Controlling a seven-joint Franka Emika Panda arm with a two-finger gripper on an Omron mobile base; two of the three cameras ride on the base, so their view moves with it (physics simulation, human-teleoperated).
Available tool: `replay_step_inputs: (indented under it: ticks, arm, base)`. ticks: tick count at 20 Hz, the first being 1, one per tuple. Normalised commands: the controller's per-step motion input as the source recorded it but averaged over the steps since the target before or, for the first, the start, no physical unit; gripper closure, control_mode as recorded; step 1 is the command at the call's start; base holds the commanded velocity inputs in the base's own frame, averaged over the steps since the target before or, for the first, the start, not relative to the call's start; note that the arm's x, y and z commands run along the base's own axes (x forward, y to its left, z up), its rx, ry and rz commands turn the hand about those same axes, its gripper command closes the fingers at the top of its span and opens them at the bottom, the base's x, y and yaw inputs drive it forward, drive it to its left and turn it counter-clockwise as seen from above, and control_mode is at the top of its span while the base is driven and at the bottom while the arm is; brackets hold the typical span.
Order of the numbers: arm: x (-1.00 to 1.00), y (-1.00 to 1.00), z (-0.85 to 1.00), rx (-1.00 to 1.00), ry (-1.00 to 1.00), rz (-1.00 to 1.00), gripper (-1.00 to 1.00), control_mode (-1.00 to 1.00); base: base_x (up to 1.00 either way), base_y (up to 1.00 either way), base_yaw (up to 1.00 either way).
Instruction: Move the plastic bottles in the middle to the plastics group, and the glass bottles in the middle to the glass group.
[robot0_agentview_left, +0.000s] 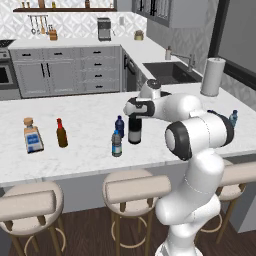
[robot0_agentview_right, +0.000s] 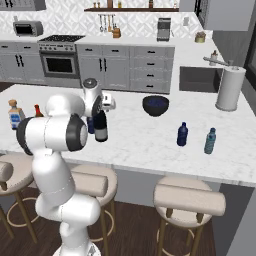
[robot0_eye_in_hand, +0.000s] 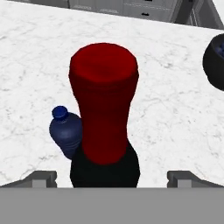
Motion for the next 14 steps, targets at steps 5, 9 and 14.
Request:
replay_step_inputs:
  ticks: [5, 9, 14]
  arm:
    - [0.28, 0.04, -0.14, 0.0, 0.0, 0.0, -1.0, -1.0]
    - [0.23, 0.03, -0.19, 0.0, 0.0, 0.0, -1.0, -1.0]
    - [0.19, 0.06, -0.17, 0.0, 0.0, 0.0, -1.0, -1.0]
  base:
    - [0.0, 0.0, 0.0]
    - [0.0, 0.0, 0.0]
    - [0.0, 0.0, 0.0]
